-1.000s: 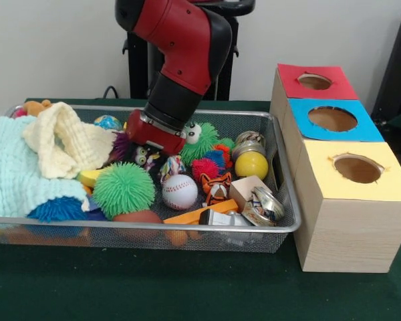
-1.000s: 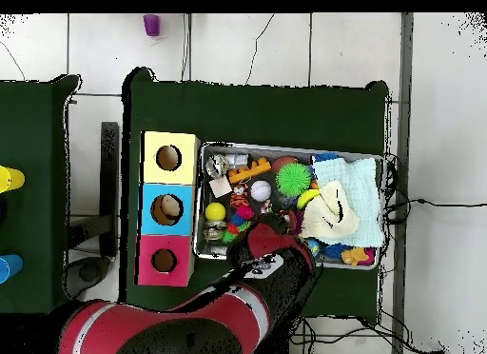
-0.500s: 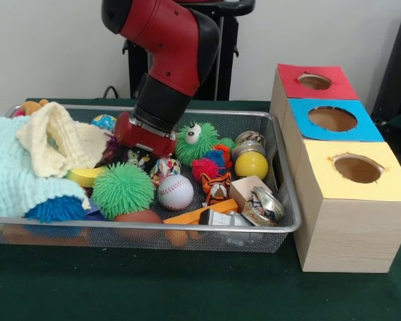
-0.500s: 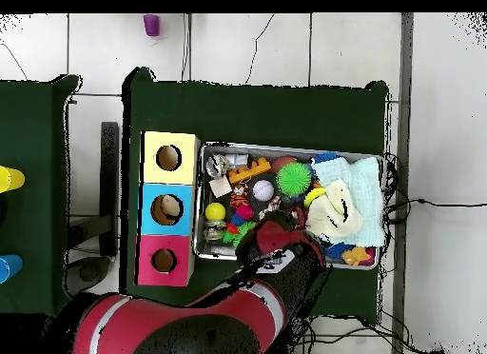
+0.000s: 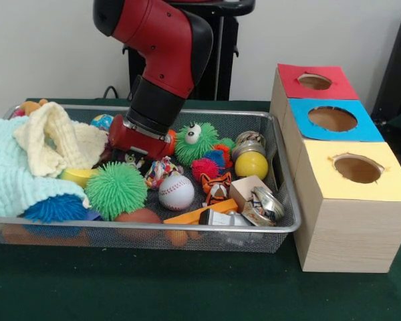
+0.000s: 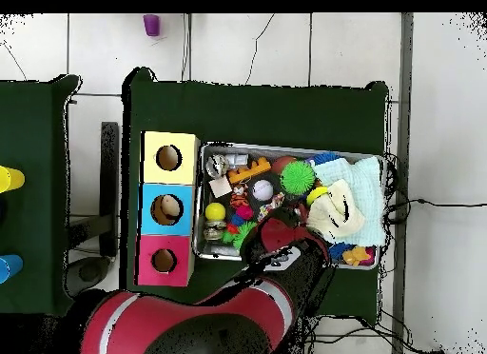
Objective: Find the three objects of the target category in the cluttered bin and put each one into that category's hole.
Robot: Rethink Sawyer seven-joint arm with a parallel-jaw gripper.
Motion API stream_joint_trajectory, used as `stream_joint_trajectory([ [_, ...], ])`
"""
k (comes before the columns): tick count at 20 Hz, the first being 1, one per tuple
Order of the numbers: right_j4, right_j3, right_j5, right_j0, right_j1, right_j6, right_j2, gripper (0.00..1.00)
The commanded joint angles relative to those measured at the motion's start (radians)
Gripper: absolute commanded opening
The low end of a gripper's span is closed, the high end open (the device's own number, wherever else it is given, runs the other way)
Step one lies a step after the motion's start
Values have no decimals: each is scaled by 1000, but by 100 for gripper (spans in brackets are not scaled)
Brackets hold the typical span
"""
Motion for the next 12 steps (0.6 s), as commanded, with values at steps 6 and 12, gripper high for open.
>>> stream_joint_trajectory([
  [6, 121, 99, 191, -36, 104, 219, 181, 100],
  [12, 171, 159, 206, -50, 68, 227, 257, 100],
])
